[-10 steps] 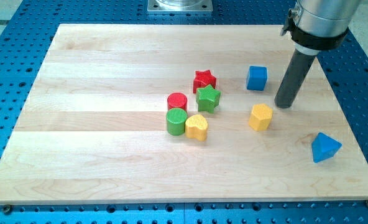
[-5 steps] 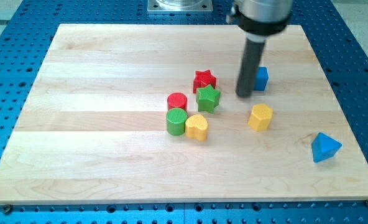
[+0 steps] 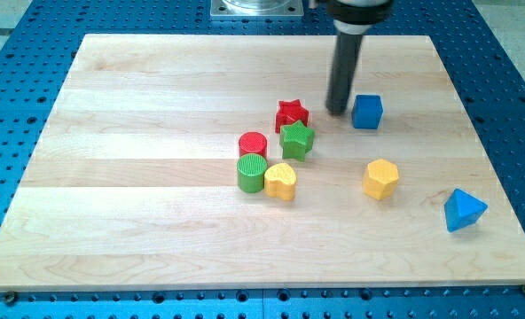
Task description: Move the cube to the top of the triangle
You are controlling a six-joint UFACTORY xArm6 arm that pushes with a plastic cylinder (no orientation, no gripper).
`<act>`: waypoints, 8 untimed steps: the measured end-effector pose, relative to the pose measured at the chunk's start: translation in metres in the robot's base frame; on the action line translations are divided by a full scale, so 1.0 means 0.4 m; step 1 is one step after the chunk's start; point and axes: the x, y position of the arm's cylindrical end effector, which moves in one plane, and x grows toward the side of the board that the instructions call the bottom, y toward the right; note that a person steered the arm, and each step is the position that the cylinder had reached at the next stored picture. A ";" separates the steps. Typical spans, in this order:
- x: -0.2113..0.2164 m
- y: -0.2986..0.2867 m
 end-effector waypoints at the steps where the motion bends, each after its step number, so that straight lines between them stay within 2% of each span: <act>1: 0.197 0.124; 2: 0.158 0.112; 3: 0.070 0.103; 4: 0.121 0.156; 5: 0.270 0.161; 6: 0.259 0.149; 7: 0.115 0.126; 8: 0.118 0.223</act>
